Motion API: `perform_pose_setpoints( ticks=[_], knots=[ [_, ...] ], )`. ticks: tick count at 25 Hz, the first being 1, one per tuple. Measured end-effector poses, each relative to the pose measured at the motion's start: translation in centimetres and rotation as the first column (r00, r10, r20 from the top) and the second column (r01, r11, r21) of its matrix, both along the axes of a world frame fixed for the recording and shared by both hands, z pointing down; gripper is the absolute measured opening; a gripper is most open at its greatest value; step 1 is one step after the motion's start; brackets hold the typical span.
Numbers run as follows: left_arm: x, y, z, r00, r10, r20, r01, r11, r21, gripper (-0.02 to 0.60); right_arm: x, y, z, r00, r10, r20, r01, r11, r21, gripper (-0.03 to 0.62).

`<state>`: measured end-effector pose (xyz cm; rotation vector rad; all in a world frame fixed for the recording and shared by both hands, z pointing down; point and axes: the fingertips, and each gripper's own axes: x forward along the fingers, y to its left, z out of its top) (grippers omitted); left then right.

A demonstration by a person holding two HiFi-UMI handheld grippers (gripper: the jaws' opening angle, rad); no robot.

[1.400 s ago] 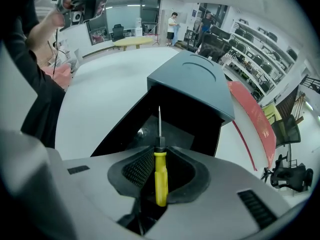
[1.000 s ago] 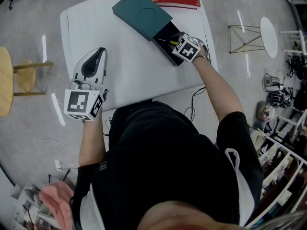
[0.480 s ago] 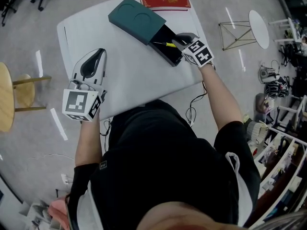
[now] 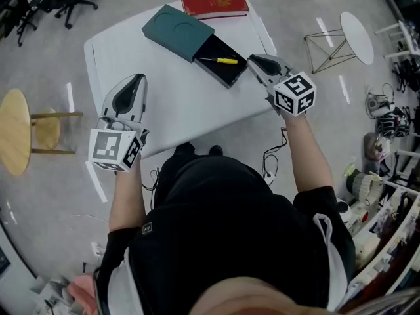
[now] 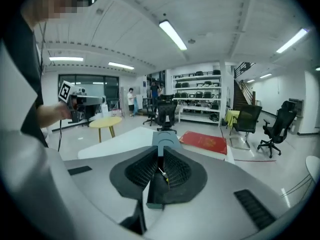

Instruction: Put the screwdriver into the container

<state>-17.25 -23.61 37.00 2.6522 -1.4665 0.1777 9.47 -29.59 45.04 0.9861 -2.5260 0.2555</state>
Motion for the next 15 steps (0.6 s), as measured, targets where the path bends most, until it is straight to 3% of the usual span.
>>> perform_pose_setpoints(
  ticks=[7,15],
  knots=[
    [5.0,5.0,-1.8,1.000,-0.015,0.019,0.015,1.000,0.025,0.026,4.7,6.9,-5.5,0.979,0.014,0.205,-0.033,0.996,0.086,0.049],
    [9.0,9.4,-4.5,0.998,-0.047,0.041,0.045,0.998,0.043,0.026,10.7,12.4,-10.7,0.920,-0.007,0.392,-0.069,0.981,0.180,0.044]
  ],
)
